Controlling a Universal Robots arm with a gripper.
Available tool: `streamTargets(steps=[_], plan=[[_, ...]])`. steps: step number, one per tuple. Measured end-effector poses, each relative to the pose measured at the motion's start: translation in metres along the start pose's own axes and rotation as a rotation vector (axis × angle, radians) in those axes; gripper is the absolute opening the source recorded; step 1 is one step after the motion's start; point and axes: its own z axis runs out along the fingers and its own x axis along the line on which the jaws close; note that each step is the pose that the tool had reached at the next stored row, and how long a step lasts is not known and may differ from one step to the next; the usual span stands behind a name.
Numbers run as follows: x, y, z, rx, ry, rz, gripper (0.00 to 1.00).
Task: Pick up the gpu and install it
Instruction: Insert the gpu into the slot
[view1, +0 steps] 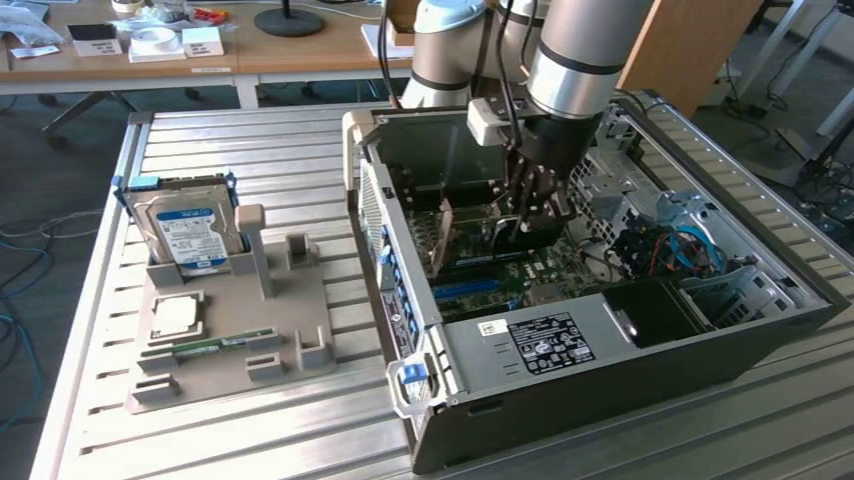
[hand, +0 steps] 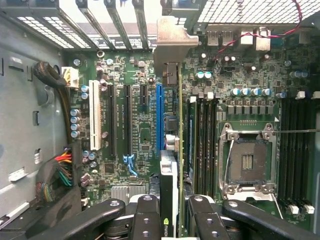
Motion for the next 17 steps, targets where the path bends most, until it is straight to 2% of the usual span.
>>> streamTargets(steps=[6, 13, 17], plan=[[0.000, 0.0002, 0.0012, 0.0000, -0.0002, 0.000, 0.27], [0.002, 0.0020, 0.0097, 0.0000, -0.0001, 0.000, 0.27], [0.002, 0.0022, 0.0106, -0.0002, 0.0002, 0.000, 0.27]])
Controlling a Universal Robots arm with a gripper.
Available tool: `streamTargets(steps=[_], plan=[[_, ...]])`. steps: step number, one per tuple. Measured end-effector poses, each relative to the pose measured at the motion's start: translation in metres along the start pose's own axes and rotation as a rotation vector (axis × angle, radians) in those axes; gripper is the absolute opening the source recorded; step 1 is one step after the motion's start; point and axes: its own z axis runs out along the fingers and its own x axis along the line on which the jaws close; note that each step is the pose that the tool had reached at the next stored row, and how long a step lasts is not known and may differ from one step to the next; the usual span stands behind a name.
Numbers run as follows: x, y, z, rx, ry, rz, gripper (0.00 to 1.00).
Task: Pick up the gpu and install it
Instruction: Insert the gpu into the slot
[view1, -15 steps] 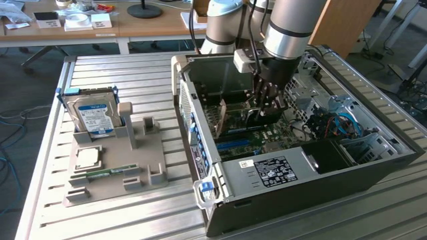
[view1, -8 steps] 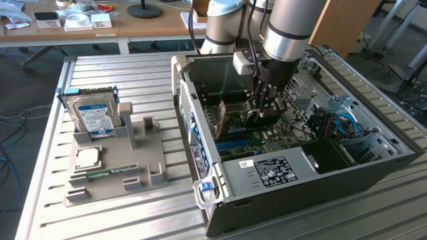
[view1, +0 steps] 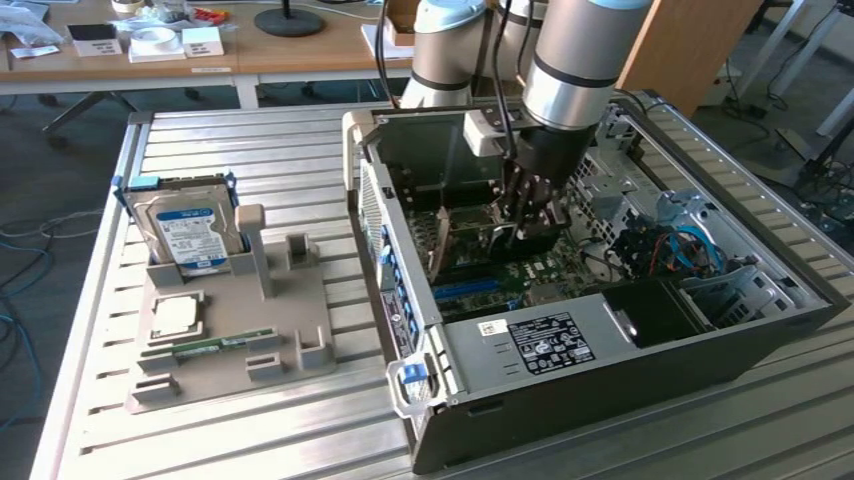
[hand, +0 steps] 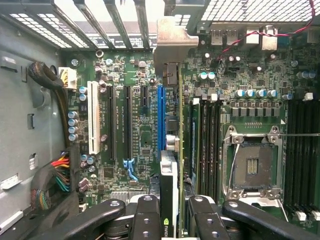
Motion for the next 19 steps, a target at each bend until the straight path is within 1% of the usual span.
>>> streamTargets(steps=[5, 10, 19], plan=[[0.0000, 0.0000, 0.0002, 0.0001, -0.0003, 0.000, 0.27], [0.0000, 0.0077, 0.0009, 0.0005, -0.0004, 0.000, 0.27], [0.0066, 0.0080, 0.0011, 0.0005, -0.0004, 0.000, 0.27]])
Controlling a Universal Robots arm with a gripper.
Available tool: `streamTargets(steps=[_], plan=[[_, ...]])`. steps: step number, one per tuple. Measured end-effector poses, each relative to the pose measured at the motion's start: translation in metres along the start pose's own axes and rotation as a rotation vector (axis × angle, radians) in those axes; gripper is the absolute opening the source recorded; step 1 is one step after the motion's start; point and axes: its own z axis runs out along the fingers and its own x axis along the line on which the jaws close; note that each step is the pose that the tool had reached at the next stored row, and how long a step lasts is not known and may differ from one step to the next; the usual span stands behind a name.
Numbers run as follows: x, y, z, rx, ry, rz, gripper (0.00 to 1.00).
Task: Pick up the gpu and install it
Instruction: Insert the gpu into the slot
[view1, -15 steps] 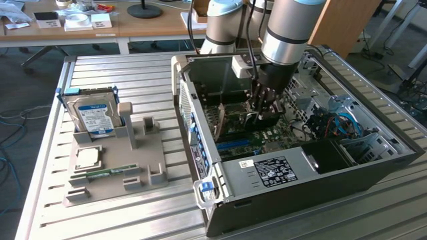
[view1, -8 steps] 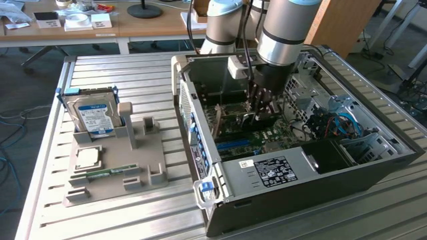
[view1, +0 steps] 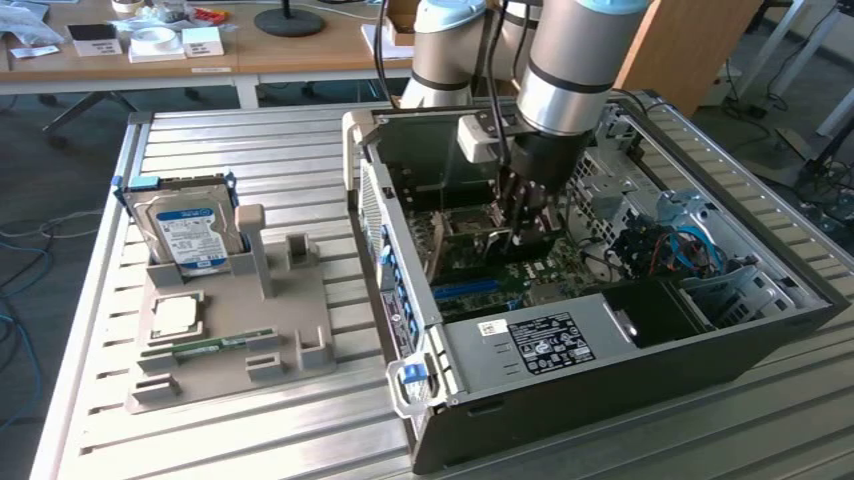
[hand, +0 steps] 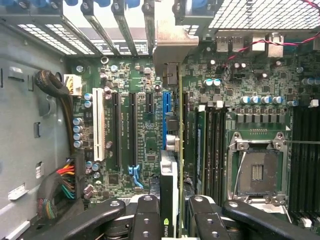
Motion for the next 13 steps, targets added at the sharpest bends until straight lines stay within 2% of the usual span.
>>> streamTargets(steps=[7, 13], plan=[[0.0002, 0.0012, 0.0066, 0.0000, 0.0001, 0.000, 0.27], [0.0003, 0.0035, 0.0071, 0.0000, 0.0000, 0.000, 0.27]])
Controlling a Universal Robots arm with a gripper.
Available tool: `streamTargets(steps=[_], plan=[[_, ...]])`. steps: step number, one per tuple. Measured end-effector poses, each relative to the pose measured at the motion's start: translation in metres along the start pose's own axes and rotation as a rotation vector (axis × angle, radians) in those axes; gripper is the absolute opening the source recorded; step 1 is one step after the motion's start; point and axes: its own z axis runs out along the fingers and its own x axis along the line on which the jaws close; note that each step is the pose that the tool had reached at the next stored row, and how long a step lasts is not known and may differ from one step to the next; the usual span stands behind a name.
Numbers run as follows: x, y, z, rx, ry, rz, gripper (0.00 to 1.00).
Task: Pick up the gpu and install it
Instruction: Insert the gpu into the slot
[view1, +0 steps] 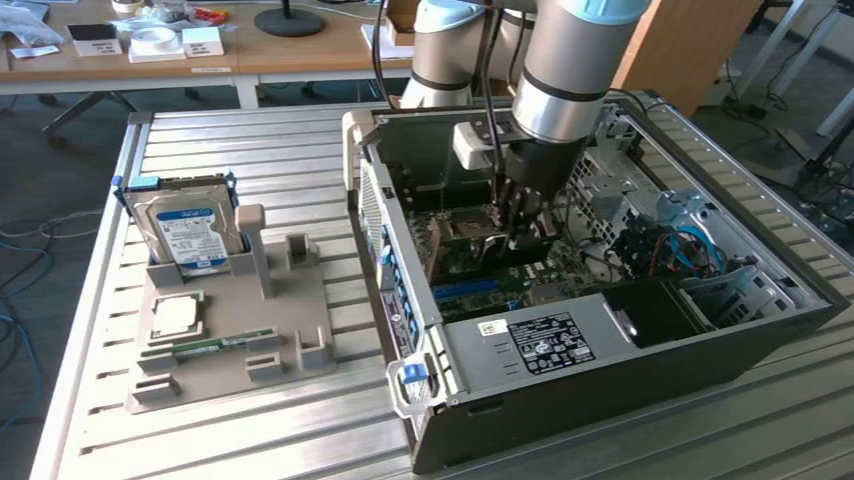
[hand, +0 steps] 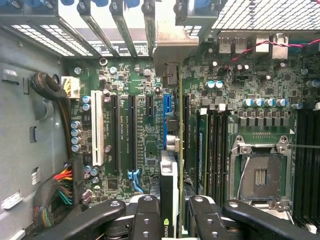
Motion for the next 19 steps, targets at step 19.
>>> streamTargets(steps=[19], plan=[[0.0001, 0.0047, 0.0003, 0.0001, 0.0001, 0.000, 0.27]])
